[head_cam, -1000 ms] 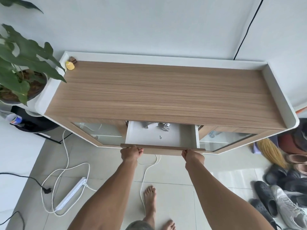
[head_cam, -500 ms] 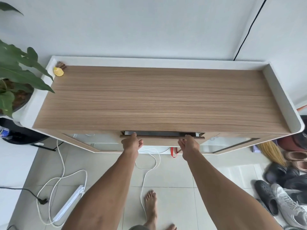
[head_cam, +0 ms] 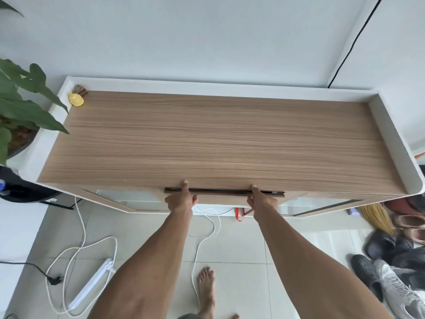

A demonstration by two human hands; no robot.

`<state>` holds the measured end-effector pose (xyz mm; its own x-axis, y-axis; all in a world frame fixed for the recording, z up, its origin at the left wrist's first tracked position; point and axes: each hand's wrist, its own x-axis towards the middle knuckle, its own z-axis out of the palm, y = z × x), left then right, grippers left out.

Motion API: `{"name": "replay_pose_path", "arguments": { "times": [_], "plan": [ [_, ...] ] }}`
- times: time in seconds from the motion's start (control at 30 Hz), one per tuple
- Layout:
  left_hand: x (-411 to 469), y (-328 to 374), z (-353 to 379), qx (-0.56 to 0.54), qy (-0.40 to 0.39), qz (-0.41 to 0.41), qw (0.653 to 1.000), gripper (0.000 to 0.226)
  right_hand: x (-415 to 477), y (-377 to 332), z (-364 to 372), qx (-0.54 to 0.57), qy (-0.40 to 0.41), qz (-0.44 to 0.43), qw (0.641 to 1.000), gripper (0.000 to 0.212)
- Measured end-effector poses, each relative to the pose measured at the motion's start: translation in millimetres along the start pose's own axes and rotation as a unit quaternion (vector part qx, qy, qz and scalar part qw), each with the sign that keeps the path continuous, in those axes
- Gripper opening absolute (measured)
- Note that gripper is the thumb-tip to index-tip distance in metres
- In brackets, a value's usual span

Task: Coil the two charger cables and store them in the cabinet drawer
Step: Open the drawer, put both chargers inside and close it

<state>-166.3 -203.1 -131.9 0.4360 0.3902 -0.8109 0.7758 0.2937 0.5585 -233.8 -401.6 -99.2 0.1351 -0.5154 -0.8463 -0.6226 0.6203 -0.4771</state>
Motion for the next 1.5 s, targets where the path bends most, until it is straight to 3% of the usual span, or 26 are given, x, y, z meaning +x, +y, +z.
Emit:
{"name": "replay_pose_path", "arguments": {
  "times": [0.2, 0.37, 0.43, 0.5, 0.53, 0.6, 0.67, 0.77, 0.87, 1.03, 1.2, 1.27, 1.5],
  "plan": [
    [-4, 3, 5, 0.004, -0.034, 0.006, 0.999, 0.053, 3, -5, 7, -0.054, 0.017, -0.024, 0.998, 0.034],
    [3, 6, 12, -0.026, -0.056, -0.001, 0.998, 0.042, 8, -13, 12, -0.057, -0.001, -0.018, 0.998, 0.015],
    [-1, 8, 12, -0.019, -0.045, 0.001, 0.999, 0.048, 8, -15, 10, -0.062, -0.009, -0.017, 0.998, 0.007],
    [-8, 13, 9, 0.097, 0.03, 0.042, 0.994, 0.067, 4, -17, 11, -0.072, -0.027, -0.022, 0.997, 0.016],
    [-12, 17, 6, 0.167, 0.068, 0.068, 0.981, 0.079, 2, -18, 13, -0.081, -0.013, -0.032, 0.996, 0.031],
    [-19, 23, 1, 0.297, 0.106, 0.148, 0.937, 0.091, -3, -21, 16, -0.15, 0.103, -0.074, 0.98, 0.066],
    [-20, 25, -1, 0.41, 0.096, 0.299, 0.856, 0.088, -11, -25, 19, -0.234, 0.135, -0.19, 0.944, 0.085],
    [-20, 35, 7, 0.541, -0.013, 0.47, 0.697, 0.079, -13, -28, 22, -0.344, 0.061, -0.402, 0.847, 0.082],
    [-12, 42, 20, 0.596, -0.08, 0.527, 0.601, 0.068, -5, -30, 24, -0.443, 0.008, -0.511, 0.736, 0.074],
    [12, 36, 38, 0.608, -0.072, 0.572, 0.546, 0.072, 22, -22, 31, -0.531, 0.011, -0.558, 0.638, 0.064],
    [29, 30, 43, 0.637, -0.023, 0.579, 0.508, 0.066, 45, -17, 38, -0.568, 0.041, -0.567, 0.596, 0.061],
    [28, 30, 42, 0.627, -0.008, 0.59, 0.508, 0.066, 48, -14, 39, -0.581, 0.06, -0.569, 0.579, 0.06],
    [28, 28, 41, 0.61, 0.0, 0.593, 0.525, 0.064, 52, -10, 41, -0.594, 0.076, -0.563, 0.57, 0.06]
  ]
}}
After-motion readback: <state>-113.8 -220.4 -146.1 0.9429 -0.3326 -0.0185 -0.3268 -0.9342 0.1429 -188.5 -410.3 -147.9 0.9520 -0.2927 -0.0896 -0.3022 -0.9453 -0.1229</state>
